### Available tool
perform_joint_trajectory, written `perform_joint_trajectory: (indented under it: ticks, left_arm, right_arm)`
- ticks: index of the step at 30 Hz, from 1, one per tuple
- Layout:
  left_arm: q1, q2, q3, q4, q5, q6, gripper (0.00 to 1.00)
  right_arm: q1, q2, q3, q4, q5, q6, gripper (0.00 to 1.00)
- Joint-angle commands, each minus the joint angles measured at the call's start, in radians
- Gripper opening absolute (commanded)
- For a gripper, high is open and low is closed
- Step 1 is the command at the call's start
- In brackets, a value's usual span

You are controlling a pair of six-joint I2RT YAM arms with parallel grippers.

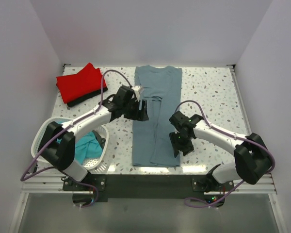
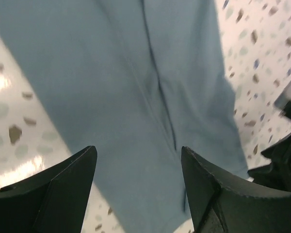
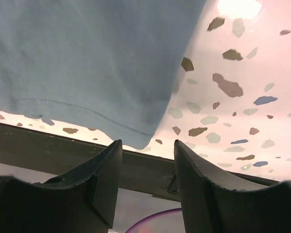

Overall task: Fold and stack the t-shirts
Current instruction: Fold the tshirt

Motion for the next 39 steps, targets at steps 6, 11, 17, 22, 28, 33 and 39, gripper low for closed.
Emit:
perform_joint_trajectory:
  ticks: [6, 11, 17, 22, 28, 33, 39]
  left_arm:
    - [-0.066, -0.220, -0.264, -0.158, 0.027, -0.093, 0.72]
    - [-0.114, -0.272, -0.341, -0.180, 0.040, -0.156, 0.72]
    - [-0.134, -0.298, -0.387, -0.203, 0.032, -0.187, 0.71]
    - [-0.146, -0.297, -0.405, -0.204, 0.038, -0.207, 0.70]
    - [-0.186, -0.287, -0.445, -0.183, 0.056, -0.245, 0.69]
    - [-0.235, -0.266, -0.453, -0.180, 0.052, -0.279, 0.67]
    - [-0.274, -0.264, -0.471, -0.181, 0.038, -0.325, 0.62]
  right_arm:
    - [0.003, -0.022, -0.071, 0.058, -0.102, 0.004, 0.50]
    - [0.003, -0.016, -0.105, 0.101, -0.185, -0.002, 0.50]
    - [0.001, 0.002, -0.137, 0.145, -0.236, -0.007, 0.50]
    - [0.001, 0.022, -0.149, 0.145, -0.231, -0.005, 0.49]
    - [0.001, 0.031, -0.162, 0.144, -0.181, 0.001, 0.46]
    - [0.003, 0.039, -0.169, 0.148, -0.167, 0.002, 0.37]
    - [0.003, 0.070, -0.180, 0.167, -0.170, -0.002, 0.22]
